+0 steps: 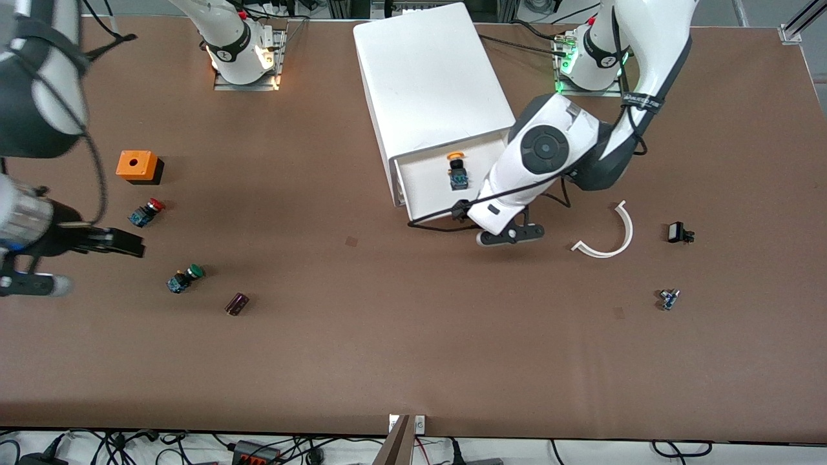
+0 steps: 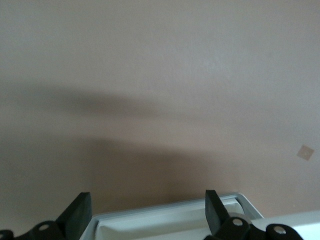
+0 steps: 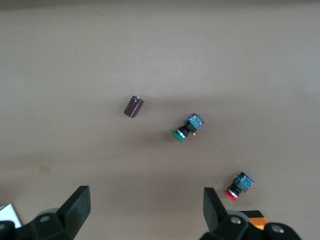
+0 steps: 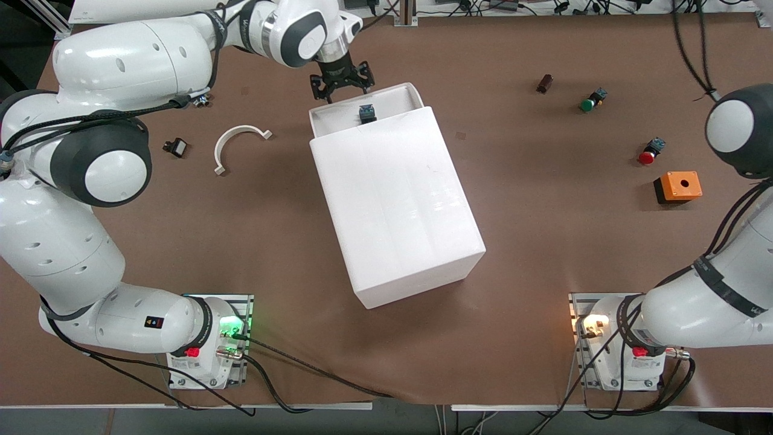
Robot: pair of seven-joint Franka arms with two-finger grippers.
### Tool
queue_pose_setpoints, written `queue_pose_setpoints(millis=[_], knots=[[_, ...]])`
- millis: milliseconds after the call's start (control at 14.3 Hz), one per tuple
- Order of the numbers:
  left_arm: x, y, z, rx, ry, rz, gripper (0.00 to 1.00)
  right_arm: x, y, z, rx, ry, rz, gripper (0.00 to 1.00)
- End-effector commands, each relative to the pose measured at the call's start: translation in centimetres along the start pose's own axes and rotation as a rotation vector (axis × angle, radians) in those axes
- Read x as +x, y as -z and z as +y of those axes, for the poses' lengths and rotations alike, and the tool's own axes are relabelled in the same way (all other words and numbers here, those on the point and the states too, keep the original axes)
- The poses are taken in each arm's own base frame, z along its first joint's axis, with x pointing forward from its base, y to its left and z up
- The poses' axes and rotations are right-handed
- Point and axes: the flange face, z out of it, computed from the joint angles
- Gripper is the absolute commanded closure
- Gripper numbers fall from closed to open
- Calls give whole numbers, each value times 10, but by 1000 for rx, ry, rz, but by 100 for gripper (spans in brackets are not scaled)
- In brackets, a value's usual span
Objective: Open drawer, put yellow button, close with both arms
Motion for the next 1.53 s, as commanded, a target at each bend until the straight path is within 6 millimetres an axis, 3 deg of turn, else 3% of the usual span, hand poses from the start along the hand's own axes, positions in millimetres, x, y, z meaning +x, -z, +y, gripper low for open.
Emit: queue_pose_setpoints(millis=[0,209,558,977,1256,1465], knots=[[-38,6,-4,59,12,17,0,-34,26,28,37,61,1,0],[-67,5,5,88,-26,-11,0,-50,39,45,23,39,2,0],[-99,-7,19,104,-62,-35,0,-71,44,43,-29,32,-9,0],[-109,-8,24,105,-76,-42,0,-122,31,43,-29,38,10,0],[-118,-9,28,110,-73,-55,0,-137,29,44,-30,41,33,0],[-104,-2,22,102,-66,-47,0,-140,30,45,-28,40,23,0]])
